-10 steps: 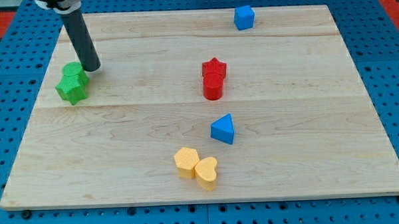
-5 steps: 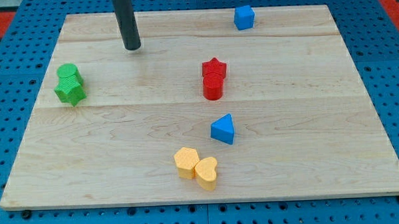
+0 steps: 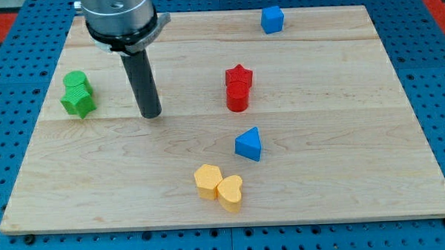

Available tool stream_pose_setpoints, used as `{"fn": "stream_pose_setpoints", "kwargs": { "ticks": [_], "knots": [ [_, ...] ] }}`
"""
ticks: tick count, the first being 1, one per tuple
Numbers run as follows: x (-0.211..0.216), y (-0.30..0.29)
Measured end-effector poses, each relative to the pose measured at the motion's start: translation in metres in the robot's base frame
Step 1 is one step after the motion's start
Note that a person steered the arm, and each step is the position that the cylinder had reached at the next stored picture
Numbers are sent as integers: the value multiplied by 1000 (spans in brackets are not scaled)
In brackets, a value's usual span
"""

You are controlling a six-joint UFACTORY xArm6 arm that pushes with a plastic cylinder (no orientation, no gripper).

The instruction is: Move your arm towards yellow hexagon

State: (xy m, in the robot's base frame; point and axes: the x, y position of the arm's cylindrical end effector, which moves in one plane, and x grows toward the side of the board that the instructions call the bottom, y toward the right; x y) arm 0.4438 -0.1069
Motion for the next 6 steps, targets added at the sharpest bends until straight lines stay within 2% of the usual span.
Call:
{"fn": "stream_pose_setpoints", "kwargs": {
  "ticks": [2, 4, 6],
  "knots": [
    [48, 42],
    [48, 62],
    [81, 74]
  ]
}}
